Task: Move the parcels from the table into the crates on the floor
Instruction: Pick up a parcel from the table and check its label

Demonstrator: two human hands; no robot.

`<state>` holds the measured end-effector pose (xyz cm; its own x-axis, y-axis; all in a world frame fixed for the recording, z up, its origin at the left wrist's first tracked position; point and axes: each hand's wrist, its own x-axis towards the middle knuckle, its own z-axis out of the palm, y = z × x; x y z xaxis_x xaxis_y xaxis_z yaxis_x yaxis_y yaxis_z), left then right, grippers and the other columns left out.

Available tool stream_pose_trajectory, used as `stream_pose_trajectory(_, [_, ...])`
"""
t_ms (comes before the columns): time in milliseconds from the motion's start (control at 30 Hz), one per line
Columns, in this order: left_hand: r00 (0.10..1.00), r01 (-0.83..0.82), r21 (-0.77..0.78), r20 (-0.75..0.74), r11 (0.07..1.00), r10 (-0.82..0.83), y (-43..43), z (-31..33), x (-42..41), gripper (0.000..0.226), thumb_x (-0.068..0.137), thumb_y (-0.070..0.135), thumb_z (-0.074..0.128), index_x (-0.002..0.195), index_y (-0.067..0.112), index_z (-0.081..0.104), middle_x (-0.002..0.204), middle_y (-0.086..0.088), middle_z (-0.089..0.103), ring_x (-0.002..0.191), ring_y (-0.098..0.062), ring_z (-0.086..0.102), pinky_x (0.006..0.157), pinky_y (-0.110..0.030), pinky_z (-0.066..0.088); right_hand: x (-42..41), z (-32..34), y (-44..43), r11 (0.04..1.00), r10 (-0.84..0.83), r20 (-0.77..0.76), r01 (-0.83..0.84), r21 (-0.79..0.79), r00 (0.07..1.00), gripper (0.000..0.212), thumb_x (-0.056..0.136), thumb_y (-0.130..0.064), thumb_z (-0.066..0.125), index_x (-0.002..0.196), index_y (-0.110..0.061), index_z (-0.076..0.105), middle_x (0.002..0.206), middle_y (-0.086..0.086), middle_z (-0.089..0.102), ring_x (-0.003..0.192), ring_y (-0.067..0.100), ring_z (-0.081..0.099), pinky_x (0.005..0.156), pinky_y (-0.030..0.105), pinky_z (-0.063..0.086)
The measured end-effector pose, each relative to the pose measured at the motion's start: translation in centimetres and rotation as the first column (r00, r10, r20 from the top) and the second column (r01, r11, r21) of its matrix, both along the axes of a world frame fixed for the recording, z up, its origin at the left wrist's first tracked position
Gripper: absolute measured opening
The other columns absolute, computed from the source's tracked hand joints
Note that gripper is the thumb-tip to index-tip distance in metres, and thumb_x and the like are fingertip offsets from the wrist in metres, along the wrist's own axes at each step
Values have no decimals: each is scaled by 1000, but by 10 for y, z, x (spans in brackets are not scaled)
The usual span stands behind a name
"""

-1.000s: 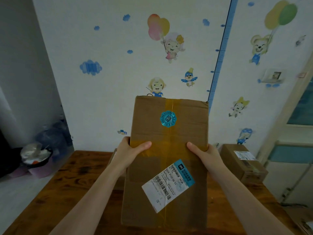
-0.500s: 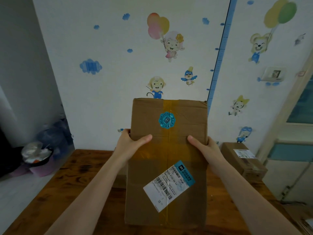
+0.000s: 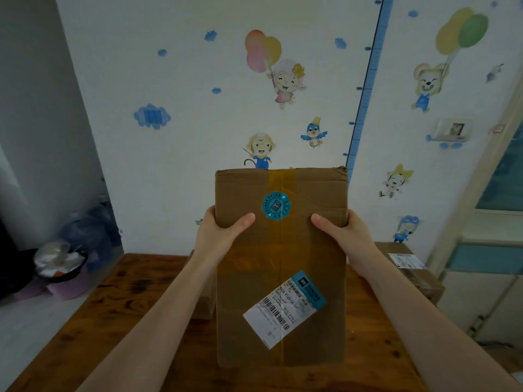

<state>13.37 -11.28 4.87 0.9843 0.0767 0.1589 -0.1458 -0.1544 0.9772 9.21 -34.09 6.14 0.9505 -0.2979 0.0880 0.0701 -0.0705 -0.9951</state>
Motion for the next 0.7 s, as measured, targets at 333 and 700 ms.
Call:
stream_pose_trajectory(333, [1000, -17, 102, 13, 995, 16, 1, -4, 2, 92, 65, 43, 81, 137, 10, 34, 128, -5, 52, 114, -24, 54, 93, -41, 50, -2, 1, -1, 991, -12, 48, 19, -134, 999, 45, 77, -27, 75, 114, -20, 50, 102, -6, 62, 89, 8, 60, 72, 26, 51])
stream_pose_trajectory(700, [944, 77, -343, -277, 936, -179, 7, 2, -4, 22, 92, 43, 50, 102, 24, 56, 107, -2, 57, 98, -20, 52, 89, -40, 44, -1, 12, -10, 982, 34, -147, -6, 188, 989, 18, 89, -37, 47, 85, -19, 51, 80, 2, 51, 76, 18, 49, 67, 35, 42])
